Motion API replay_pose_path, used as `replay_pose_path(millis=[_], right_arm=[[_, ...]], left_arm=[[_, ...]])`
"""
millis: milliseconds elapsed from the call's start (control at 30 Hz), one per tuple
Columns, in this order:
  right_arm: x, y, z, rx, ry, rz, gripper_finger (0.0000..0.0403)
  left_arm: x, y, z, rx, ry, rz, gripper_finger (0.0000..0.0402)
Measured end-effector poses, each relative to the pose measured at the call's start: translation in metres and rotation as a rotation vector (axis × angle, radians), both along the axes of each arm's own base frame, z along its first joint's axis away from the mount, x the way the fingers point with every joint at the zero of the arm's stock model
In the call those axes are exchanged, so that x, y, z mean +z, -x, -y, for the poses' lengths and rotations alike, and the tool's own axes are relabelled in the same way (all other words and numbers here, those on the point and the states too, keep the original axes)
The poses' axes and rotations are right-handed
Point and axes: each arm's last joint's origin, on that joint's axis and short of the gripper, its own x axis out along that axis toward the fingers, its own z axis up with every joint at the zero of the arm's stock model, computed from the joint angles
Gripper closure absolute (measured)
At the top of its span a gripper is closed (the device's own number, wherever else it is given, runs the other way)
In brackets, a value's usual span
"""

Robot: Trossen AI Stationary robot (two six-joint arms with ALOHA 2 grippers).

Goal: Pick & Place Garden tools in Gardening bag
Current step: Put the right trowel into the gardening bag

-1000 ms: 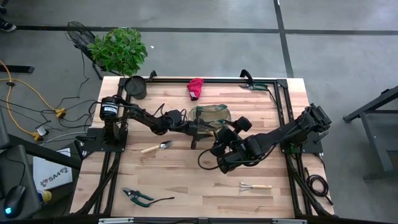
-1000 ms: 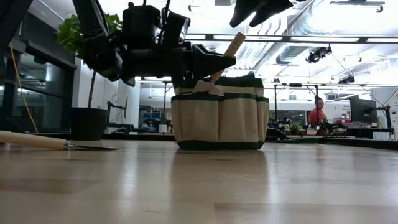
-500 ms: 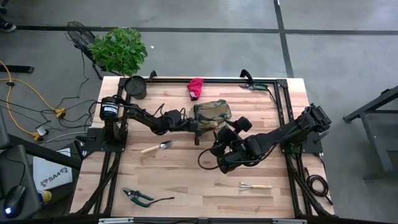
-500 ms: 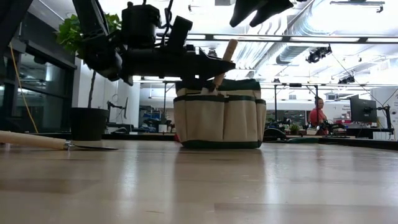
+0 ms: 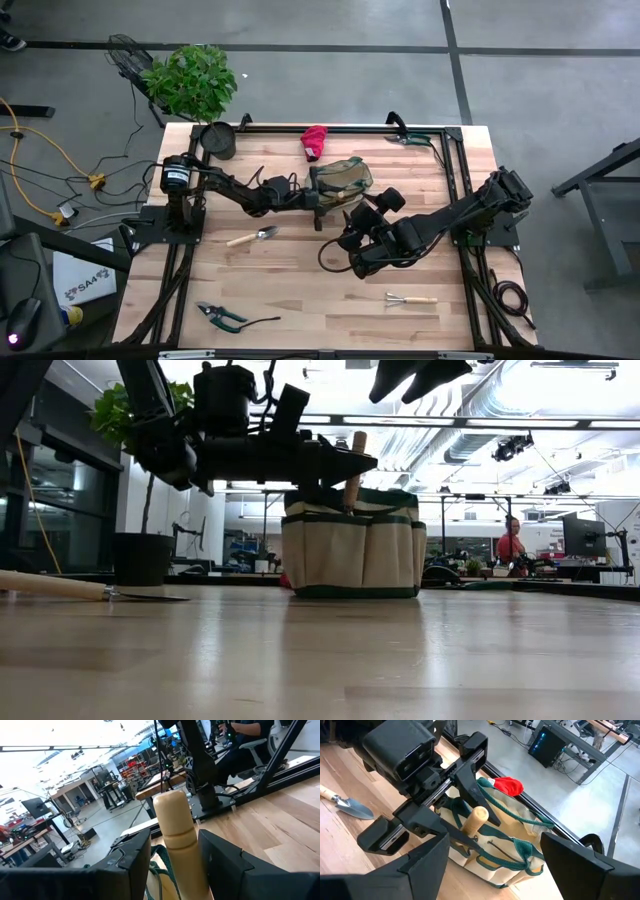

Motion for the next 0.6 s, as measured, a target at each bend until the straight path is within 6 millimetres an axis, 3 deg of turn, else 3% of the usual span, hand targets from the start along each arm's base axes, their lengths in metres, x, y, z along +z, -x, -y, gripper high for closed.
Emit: replay_pose_path(millis=[300,600], right_arm=[[0.000,0.000,0.000,0.000,0.000,0.000,0.0098],[0.000,0.000,0.000,-0.002,-0.002,0.003,0.0098]], left_arm=[[0.006,0.001,-0.001,0.054,0.003,0.055,0.0224],[0.013,0.003,-0.003,0.098,0.017,0.073,0.0150]])
